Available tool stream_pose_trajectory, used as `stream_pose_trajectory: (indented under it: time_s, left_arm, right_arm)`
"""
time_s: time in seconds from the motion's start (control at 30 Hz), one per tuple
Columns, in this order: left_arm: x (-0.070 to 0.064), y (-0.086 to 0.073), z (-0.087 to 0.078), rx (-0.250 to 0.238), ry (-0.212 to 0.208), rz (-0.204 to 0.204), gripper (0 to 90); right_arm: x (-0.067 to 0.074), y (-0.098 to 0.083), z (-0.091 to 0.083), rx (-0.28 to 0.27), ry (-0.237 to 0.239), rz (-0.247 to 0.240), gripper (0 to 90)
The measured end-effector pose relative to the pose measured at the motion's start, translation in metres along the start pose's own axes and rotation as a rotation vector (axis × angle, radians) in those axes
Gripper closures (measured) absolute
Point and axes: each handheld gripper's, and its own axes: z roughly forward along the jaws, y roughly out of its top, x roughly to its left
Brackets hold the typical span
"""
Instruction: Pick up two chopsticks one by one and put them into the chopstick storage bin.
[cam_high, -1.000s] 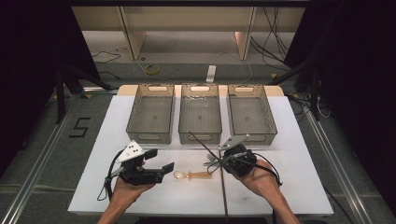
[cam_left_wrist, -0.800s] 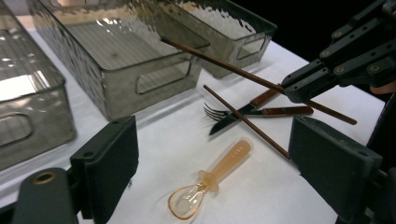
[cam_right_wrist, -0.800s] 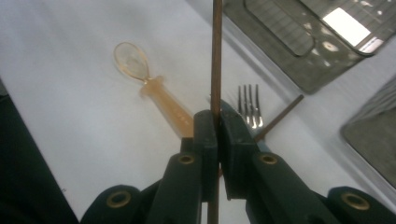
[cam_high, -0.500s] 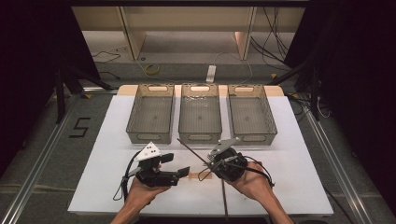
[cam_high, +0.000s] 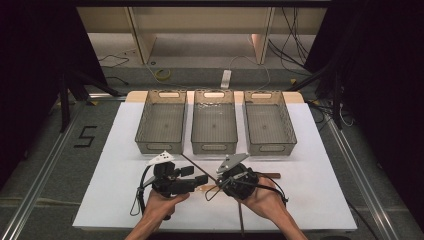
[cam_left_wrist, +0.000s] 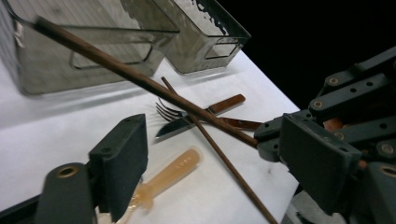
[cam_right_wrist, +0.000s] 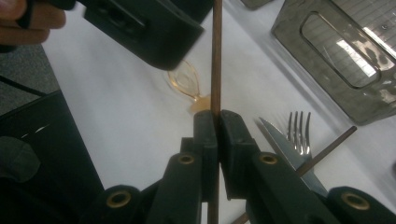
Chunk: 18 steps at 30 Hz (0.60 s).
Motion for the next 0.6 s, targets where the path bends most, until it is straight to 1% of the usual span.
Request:
stream_pose_trajectory:
  time_s: [0.03, 0.1, 0.2, 0.23, 0.27, 0.3, 0.37, 0.4, 0.43, 0.5, 0.53, 0.6]
  left_arm:
    - [0.0, 0.0, 0.001, 0.003, -0.001, -0.006, 25.3]
    - [-0.001, 0.0, 0.001, 0.014, 0.019, 0.017, 27.1]
    - [-0.002, 0.001, -0.002, 0.016, 0.064, 0.062, 27.7]
    - [-0.002, 0.002, -0.002, 0.024, 0.089, 0.084, 27.6]
    - [-0.002, 0.003, -0.003, 0.036, 0.1, 0.102, 27.5]
    - [-0.002, 0.003, -0.004, 0.046, 0.106, 0.111, 27.1]
    - [-0.002, 0.004, -0.006, 0.076, 0.135, 0.156, 25.5]
    - [-0.002, 0.004, -0.006, 0.088, 0.147, 0.171, 23.0]
    - [-0.001, 0.005, -0.009, 0.108, 0.164, 0.194, 23.0]
    - [0.001, 0.006, -0.012, 0.131, 0.168, 0.201, 20.5]
    - [0.003, 0.007, -0.015, 0.153, 0.176, 0.212, 20.5]
    - [0.005, 0.009, -0.019, 0.169, 0.202, 0.259, 20.1]
  right_arm:
    - [0.0, 0.0, 0.0, 0.004, 0.002, -0.011, 86.2]
    - [0.002, -0.001, 0.002, 0.012, 0.008, -0.019, 86.2]
    - [0.002, -0.001, 0.002, 0.018, 0.012, -0.022, 86.2]
    - [0.002, -0.001, 0.002, 0.016, 0.011, -0.012, 86.2]
    - [0.002, -0.002, 0.001, 0.027, 0.018, -0.022, 86.2]
    - [0.002, -0.002, 0.001, 0.031, 0.018, -0.023, 86.2]
    - [0.002, -0.003, 0.001, 0.041, 0.026, -0.028, 86.2]
    - [0.002, -0.005, 0.001, 0.057, 0.025, -0.052, 86.2]
    - [0.002, -0.005, 0.001, 0.057, 0.025, -0.052, 86.2]
    - [0.004, -0.007, 0.001, 0.087, 0.04, -0.066, 86.2]
    - [0.004, -0.007, 0.001, 0.087, 0.04, -0.066, 86.2]
    - [0.005, -0.009, 0.002, 0.103, 0.054, -0.099, 86.2]
